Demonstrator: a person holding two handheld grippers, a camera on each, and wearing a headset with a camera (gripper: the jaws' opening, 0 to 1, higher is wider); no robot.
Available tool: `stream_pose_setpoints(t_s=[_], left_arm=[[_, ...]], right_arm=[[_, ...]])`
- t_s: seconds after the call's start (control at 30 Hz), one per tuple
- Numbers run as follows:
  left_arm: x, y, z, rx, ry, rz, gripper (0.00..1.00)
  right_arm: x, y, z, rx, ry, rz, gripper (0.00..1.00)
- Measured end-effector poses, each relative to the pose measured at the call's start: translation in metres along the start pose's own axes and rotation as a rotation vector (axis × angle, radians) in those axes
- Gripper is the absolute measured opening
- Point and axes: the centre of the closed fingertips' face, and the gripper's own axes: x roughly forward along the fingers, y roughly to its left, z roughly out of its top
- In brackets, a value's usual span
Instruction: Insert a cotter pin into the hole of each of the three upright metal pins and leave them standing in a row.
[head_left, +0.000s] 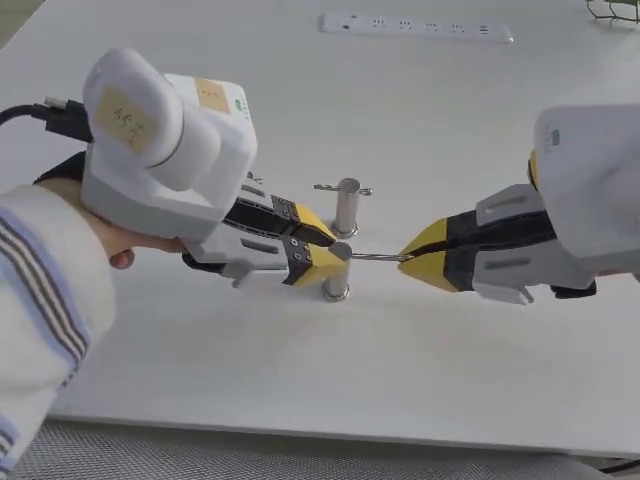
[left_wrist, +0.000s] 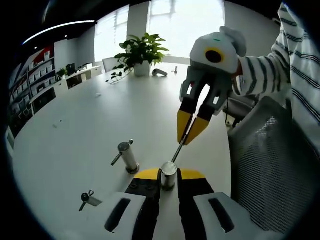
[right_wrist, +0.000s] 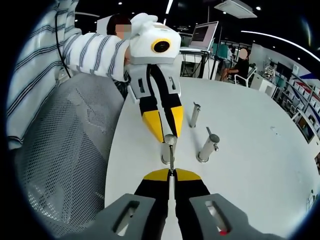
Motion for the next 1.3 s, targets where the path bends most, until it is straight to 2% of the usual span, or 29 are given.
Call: stream_pose_setpoints(t_s=[0.47, 0.6, 0.97, 1.3], left_arm=[[0.0, -0.001, 0.0, -0.009, 0.005, 0.004, 0.09], [0.0, 0.0, 0.0, -0.013, 0.006, 0.003, 0.09], [0.002, 0.0, -0.002, -0.018, 0.008, 0.008, 0.09], [0.003, 0.0, -0.001, -0.013, 0.008, 0.006, 0.09]], right_arm=[[0.011, -0.005, -0.004, 0.028, -0.009, -0.004, 0.0], [0.013, -0.003, 0.001, 0.035, -0.02, -0.005, 0.0], [0.028, 0.003, 0.011, 0.017, -0.02, 0.006, 0.0], [0.035, 0.003, 0.013, -0.022, -0.007, 0.017, 0.0]])
